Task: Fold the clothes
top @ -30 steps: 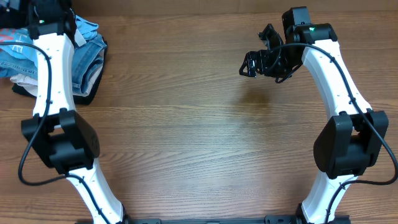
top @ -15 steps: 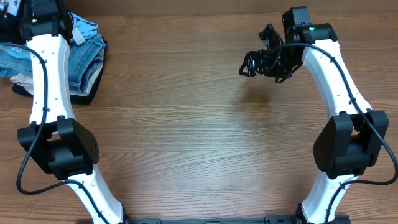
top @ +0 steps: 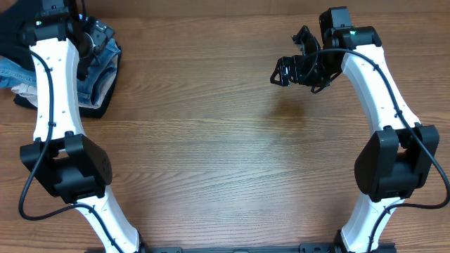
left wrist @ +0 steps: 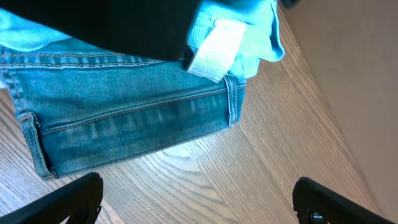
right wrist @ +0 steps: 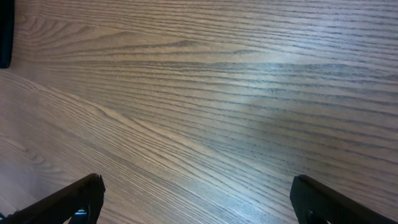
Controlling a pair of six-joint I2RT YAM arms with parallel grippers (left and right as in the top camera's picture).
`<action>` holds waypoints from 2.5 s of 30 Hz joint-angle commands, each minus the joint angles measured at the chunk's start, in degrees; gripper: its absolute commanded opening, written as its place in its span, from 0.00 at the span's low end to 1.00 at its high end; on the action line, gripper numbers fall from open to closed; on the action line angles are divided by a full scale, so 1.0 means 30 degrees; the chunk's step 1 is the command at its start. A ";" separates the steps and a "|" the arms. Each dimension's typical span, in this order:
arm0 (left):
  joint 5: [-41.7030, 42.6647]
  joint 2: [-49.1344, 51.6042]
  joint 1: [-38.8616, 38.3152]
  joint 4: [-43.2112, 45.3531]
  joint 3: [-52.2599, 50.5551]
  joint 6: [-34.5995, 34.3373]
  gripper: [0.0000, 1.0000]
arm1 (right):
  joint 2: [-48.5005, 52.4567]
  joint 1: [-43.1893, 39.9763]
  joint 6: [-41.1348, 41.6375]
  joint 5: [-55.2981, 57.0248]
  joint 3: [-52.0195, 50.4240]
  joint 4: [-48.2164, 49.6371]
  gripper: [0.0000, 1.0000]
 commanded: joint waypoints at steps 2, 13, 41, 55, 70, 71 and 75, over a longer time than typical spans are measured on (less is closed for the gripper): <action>0.5821 -0.0284 -0.0393 0.1537 0.0874 1.1402 0.86 | -0.0510 0.0102 0.0051 -0.0197 0.0401 0.0393 1.00; -0.6142 -0.0022 0.1501 0.2856 0.6266 1.5657 0.43 | -0.0510 0.0102 0.0044 -0.0321 0.0401 0.0532 1.00; -0.3140 0.6768 0.3534 0.2739 0.7482 1.5052 0.04 | -0.0503 0.0102 0.0051 -0.0321 0.0401 0.0474 1.00; -0.3053 0.5005 0.2987 0.5923 0.7096 1.5956 0.09 | -0.0474 0.0102 0.0051 -0.0306 0.0401 0.0444 1.00; -0.1530 1.0069 0.2878 0.8393 0.7286 1.5730 0.39 | -0.0459 0.0102 0.0051 -0.0313 0.0401 0.0474 1.00; -0.1537 0.9683 0.2703 0.8575 0.7643 1.5737 0.40 | -0.0459 0.0102 0.0051 -0.0313 0.0401 0.0430 1.00; -0.1537 0.7927 0.2339 0.8684 0.7912 1.5810 0.57 | -0.0459 0.0102 0.0051 -0.0328 0.0401 0.0444 1.00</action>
